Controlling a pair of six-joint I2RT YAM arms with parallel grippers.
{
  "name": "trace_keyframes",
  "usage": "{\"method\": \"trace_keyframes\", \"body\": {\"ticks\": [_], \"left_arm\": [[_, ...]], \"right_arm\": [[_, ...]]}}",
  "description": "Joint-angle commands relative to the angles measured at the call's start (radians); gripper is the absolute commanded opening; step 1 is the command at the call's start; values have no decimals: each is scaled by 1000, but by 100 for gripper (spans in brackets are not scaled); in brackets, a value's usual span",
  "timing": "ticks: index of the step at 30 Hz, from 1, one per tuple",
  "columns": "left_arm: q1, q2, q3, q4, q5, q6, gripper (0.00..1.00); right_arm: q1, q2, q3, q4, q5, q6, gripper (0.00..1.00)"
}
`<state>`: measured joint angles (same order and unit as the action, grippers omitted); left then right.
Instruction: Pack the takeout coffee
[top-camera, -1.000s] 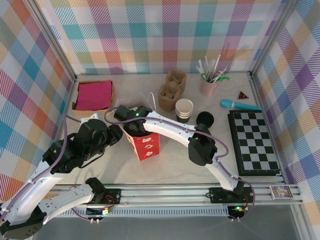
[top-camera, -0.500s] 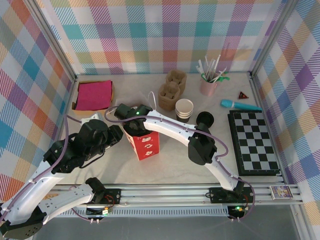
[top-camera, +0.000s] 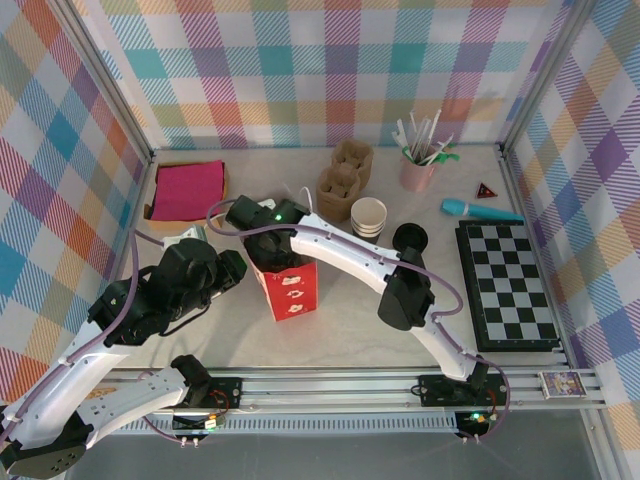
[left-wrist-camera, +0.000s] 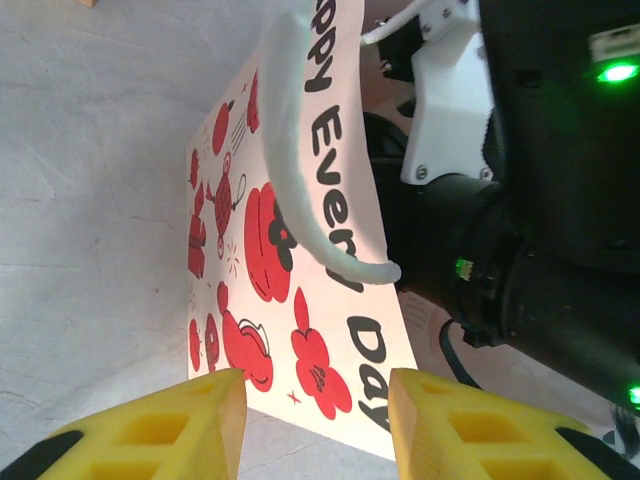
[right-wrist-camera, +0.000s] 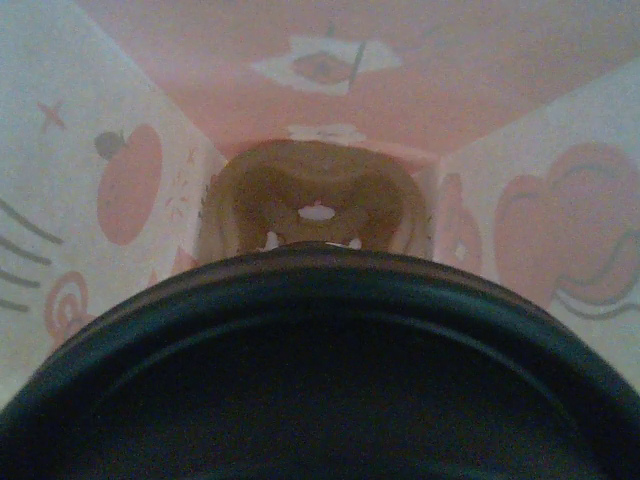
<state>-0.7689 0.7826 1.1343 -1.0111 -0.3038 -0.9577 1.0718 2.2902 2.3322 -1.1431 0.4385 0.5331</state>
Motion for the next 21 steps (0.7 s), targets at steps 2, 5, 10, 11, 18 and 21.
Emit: {"method": "trace_keyframes", "body": {"ticks": [2,5,10,11,18,21], "left_arm": [[8,-2,-10,17,5,-8,42],[10,0,-9,17,8,-7,42],[11,0,-5,14,10,-6,42],[11,0,-4,13,11,-4,42],[14,-4,-8,25,29,8,43],[13,23,-1,103,100,69,57]], "right_arm": [[-6,-40,24,-26,22,-19,44],[-7,-21,27,-23,26,-22,44],[-7,6,27,3,30,-25,44],[-10,11,29,7,31,-23,44],[-22,29,31,35,34,-25,43],[-29,34,37,37,29,-25,42]]}}
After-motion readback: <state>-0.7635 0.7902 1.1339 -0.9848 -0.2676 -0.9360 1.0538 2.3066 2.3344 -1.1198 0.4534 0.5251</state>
